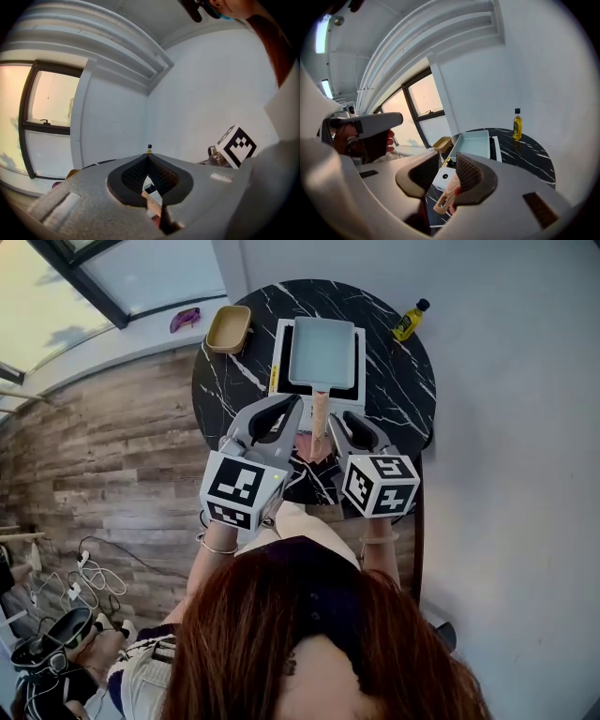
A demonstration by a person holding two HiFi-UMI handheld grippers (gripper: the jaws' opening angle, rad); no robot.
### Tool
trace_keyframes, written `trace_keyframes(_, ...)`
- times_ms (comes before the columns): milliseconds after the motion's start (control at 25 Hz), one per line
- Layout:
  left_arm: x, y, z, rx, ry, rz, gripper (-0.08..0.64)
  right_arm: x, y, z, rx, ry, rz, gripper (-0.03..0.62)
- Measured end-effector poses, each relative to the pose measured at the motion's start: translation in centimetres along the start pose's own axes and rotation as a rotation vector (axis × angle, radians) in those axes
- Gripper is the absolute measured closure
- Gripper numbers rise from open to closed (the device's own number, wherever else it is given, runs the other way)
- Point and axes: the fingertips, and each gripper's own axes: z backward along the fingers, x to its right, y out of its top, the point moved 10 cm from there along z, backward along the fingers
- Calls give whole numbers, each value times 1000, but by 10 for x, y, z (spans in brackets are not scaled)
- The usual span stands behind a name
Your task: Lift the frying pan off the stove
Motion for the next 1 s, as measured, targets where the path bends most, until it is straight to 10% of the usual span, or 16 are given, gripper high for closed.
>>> trace_keyframes(1000,-26,-12,-47,-54,12,22,548,36,-25,-69,-175,72,-127,385)
